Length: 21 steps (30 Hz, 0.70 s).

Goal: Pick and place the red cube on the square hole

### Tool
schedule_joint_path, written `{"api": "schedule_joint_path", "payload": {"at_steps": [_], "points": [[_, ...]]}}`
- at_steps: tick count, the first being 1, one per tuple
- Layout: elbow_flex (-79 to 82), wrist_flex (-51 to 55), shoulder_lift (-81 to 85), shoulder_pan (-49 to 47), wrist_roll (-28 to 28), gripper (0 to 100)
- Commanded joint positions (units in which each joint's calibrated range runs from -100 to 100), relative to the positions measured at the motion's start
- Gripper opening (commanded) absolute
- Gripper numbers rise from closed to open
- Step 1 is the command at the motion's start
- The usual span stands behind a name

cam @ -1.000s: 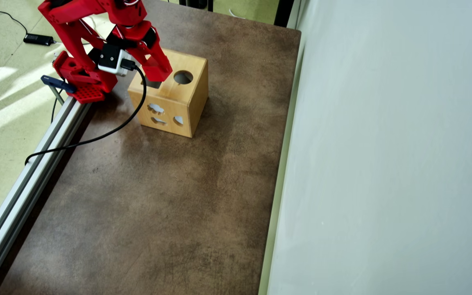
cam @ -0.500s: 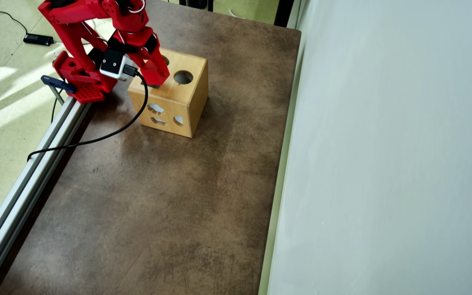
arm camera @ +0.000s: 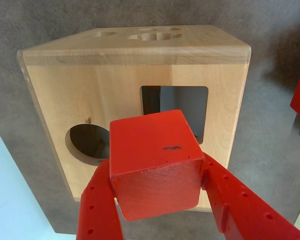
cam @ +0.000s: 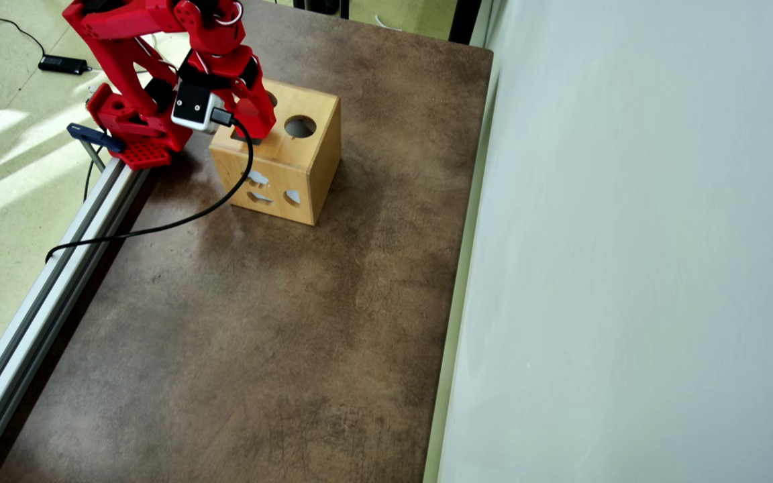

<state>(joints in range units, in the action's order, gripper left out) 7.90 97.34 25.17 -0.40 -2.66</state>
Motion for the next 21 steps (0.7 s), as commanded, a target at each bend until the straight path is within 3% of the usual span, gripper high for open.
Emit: {"api": "schedule_joint_path", "payload": {"at_steps": [1,21], "points": [[0.1,0.5,2.4,-0.3,-0.4,2],[0.2,0.5,2.4,0.2,-0.2,2]]}}
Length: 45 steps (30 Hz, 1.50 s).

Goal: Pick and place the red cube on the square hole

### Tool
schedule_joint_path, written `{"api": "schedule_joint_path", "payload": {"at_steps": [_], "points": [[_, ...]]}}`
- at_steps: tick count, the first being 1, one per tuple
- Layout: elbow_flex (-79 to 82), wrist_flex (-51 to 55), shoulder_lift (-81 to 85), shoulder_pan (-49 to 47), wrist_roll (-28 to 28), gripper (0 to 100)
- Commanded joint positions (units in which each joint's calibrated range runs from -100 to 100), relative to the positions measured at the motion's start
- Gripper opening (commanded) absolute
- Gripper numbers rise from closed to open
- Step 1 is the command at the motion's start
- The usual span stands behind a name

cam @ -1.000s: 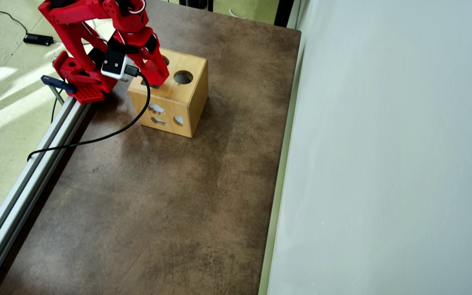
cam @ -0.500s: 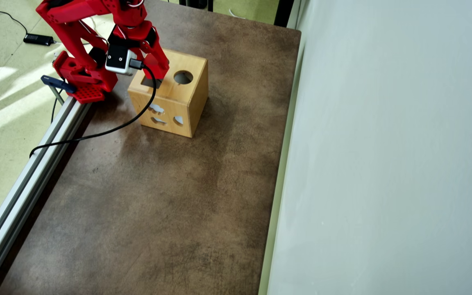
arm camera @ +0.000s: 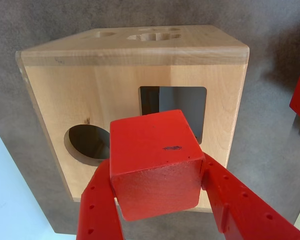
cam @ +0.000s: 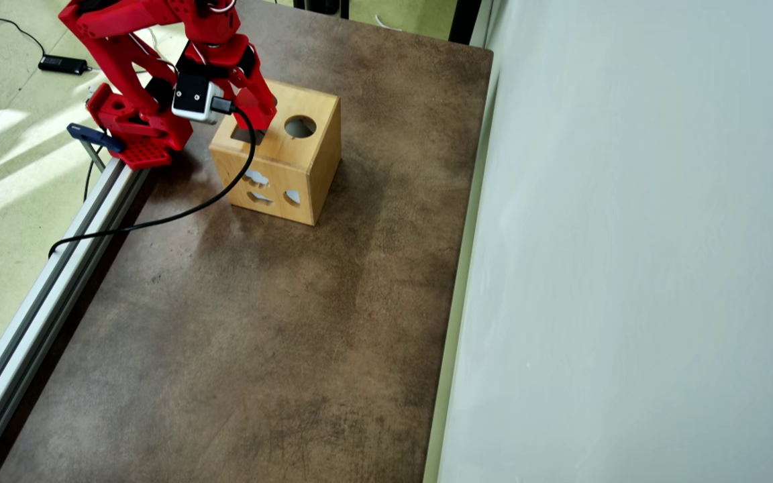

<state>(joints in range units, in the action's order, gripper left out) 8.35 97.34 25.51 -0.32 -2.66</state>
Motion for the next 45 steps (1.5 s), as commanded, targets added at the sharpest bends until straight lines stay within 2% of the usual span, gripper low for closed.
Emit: {"api": "schedule_joint_path", "payload": {"at_steps": [1,38,45], "points": [[-0.2,0.5,2.0,0.2,-0.2,2],[2.9,0.6,4.3,0.6,-0.4,2],[3.1,0.6,4.2,3.7,-0.4,2]]}}
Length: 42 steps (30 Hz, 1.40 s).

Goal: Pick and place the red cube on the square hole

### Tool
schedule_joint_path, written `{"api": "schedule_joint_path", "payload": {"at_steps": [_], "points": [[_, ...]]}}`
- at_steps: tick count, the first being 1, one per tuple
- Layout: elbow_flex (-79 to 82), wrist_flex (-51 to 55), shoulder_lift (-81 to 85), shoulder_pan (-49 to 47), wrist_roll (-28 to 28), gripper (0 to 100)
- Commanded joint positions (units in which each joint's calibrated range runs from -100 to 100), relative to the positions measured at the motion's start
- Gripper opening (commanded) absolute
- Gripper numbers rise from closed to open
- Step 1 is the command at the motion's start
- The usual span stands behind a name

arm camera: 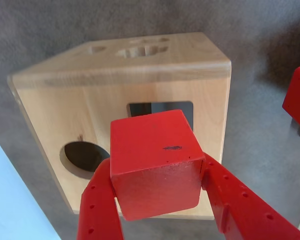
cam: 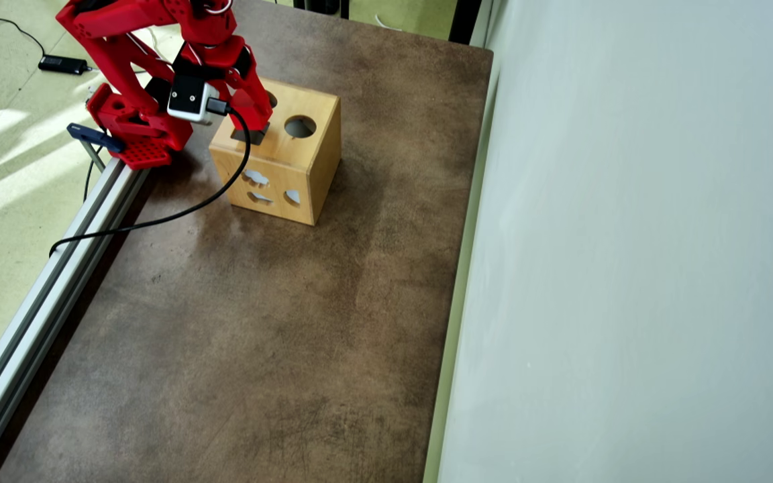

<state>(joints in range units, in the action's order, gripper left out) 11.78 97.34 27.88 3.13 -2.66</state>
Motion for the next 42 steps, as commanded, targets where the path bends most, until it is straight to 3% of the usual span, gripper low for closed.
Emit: {"api": "schedule_joint_path", "payload": {"at_steps": [1,42], "points": [[-0.3,0.6,1.7,0.2,-0.4,2],[2.4,-0.1,1.0,-0.5,-0.4,2]]}}
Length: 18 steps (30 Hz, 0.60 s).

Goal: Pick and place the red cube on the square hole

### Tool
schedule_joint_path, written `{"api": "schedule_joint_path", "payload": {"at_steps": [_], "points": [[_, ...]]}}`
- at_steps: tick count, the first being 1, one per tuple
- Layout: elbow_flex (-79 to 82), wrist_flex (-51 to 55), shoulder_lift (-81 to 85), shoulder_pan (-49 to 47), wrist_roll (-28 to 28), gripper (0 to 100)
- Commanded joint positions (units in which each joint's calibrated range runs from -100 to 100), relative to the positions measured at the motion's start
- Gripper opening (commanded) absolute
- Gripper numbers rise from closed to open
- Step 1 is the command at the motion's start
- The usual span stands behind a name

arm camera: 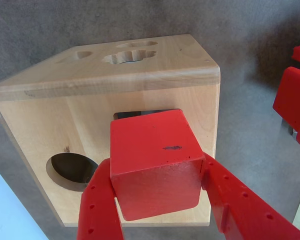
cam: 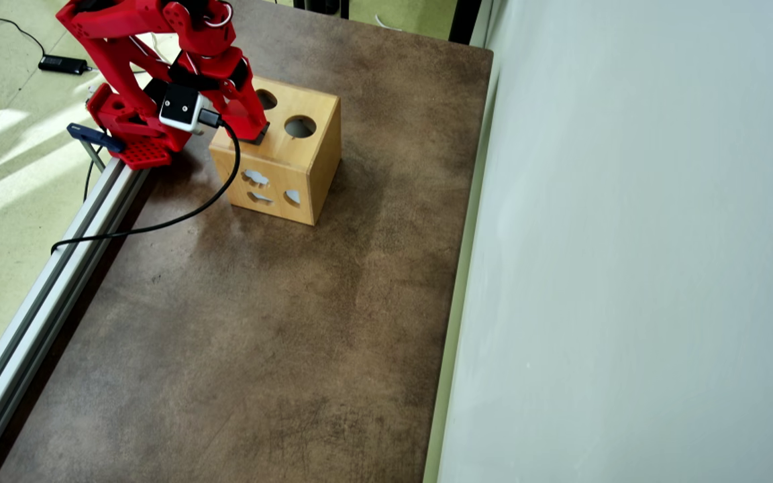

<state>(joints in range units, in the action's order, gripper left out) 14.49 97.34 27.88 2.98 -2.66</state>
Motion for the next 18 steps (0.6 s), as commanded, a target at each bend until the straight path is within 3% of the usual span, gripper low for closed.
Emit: {"api": "schedule_joint_path", "payload": {"at_steps": [1,18], "points": [[-0.3,-0.1,1.0,-0.4,-0.4,2],[0.9,-0.4,1.0,-0.5,-0.4,2]]}}
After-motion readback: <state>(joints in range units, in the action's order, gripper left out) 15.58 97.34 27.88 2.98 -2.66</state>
